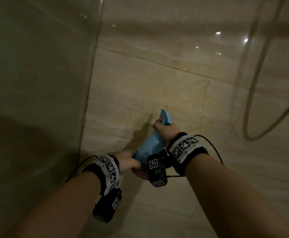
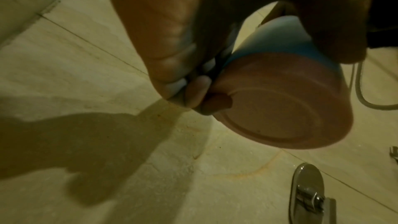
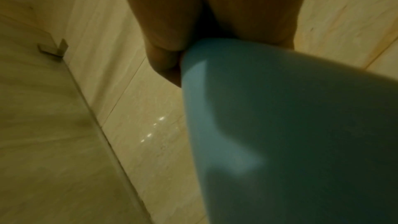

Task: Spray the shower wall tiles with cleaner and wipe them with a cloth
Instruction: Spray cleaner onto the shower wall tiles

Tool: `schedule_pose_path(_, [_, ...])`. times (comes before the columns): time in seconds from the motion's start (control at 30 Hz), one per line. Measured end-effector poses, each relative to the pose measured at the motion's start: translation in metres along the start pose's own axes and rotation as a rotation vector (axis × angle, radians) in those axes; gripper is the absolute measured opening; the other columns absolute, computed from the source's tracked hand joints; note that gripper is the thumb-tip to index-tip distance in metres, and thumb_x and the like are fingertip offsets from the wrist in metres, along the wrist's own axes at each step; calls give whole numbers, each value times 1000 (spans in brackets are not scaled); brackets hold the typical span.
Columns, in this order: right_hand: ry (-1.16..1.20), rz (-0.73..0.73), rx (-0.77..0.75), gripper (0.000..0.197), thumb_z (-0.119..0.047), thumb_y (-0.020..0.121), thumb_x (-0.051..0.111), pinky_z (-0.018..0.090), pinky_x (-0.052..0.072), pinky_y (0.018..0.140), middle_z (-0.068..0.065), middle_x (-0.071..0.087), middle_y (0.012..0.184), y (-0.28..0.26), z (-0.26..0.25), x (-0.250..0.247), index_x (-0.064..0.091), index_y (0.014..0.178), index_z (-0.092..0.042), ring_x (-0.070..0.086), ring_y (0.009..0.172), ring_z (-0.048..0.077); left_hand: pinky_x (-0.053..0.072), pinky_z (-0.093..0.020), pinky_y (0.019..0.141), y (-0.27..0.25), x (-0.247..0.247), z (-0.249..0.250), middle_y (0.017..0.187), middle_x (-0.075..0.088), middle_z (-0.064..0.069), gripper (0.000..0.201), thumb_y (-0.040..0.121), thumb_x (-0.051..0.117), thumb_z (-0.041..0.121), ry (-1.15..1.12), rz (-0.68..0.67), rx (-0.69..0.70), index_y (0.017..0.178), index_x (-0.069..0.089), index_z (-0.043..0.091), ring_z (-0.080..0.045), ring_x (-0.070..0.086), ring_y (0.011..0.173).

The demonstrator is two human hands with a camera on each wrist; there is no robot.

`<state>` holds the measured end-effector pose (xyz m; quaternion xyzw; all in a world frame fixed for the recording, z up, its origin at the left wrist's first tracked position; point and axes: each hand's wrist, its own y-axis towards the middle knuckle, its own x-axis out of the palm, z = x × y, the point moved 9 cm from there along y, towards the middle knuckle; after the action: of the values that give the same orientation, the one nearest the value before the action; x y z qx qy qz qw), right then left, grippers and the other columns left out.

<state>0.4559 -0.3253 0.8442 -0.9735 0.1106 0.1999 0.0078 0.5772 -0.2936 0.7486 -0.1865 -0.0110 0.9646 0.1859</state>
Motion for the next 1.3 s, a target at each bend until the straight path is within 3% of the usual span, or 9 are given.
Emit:
schedule_pose_path(0.13, [6,8,18,26,-33,76,65,47,51,87,14,57,91,2,3,4,55,87,-11,59,90,33,46,-26,67,-2,-4,-4,86,58,-1,41,73,64,6,-11,9,-25,111,49,7,-18,57,85])
schedule_pose_path(0.27, [22,-10,-40,16,-32,73,66,45,50,83,7,57,83,0,2,7,52,72,-23,57,87,29,48,-41,96,0,-7,-8,110,61,-10,53,65,72,15,25,28,-45,114,50,13,-27,58,106])
schedule_pose_path(0.37, [68,3,-59,11,-23,80,64,44,47,76,7,54,79,-6,0,0,54,80,-18,54,82,27,44,-46,102,3,-1,-4,117,61,-12,69,54,72,25,78,-3,-23,118,50,11,-29,57,112])
schedule_pose_path(0.5, [94,86,-43,11,-20,85,62,36,43,74,5,53,79,-10,5,-27,54,90,-15,51,68,18,51,-33,81,4,17,13,97,59,-4,58,73,66,10,93,-47,10,127,48,3,-19,58,90])
schedule_pose_path(0.6, [59,120,5,17,-25,84,63,39,46,77,5,53,79,-11,12,-46,51,93,-16,53,72,21,37,-20,54,9,31,21,85,52,0,45,84,56,1,161,-74,25,128,46,1,-7,48,67])
schedule_pose_path(0.87, [-169,102,98,31,-30,88,55,39,47,80,12,53,93,-9,9,-56,44,105,-6,53,84,28,32,-24,53,18,35,19,72,50,-1,32,89,49,2,164,-54,6,120,51,4,-13,44,59])
schedule_pose_path(1.03, [-137,101,79,31,-28,88,56,30,40,58,6,46,75,-6,10,-50,46,111,-10,46,64,19,32,-25,54,21,33,14,74,49,-1,48,87,53,6,131,-66,-27,134,42,4,-14,43,60])
schedule_pose_path(1.13, [-97,124,52,39,-31,86,58,35,43,72,9,51,91,-4,4,-50,48,119,-13,52,81,25,33,-24,53,25,32,20,72,48,1,46,87,52,4,117,-57,0,133,43,5,-13,43,59])
schedule_pose_path(1.3, [-26,174,-20,19,-23,89,58,39,43,79,11,50,95,-8,-14,-66,50,100,-9,49,86,26,34,-25,56,30,33,41,82,52,-2,48,85,55,1,84,-70,47,131,43,5,-15,47,65])
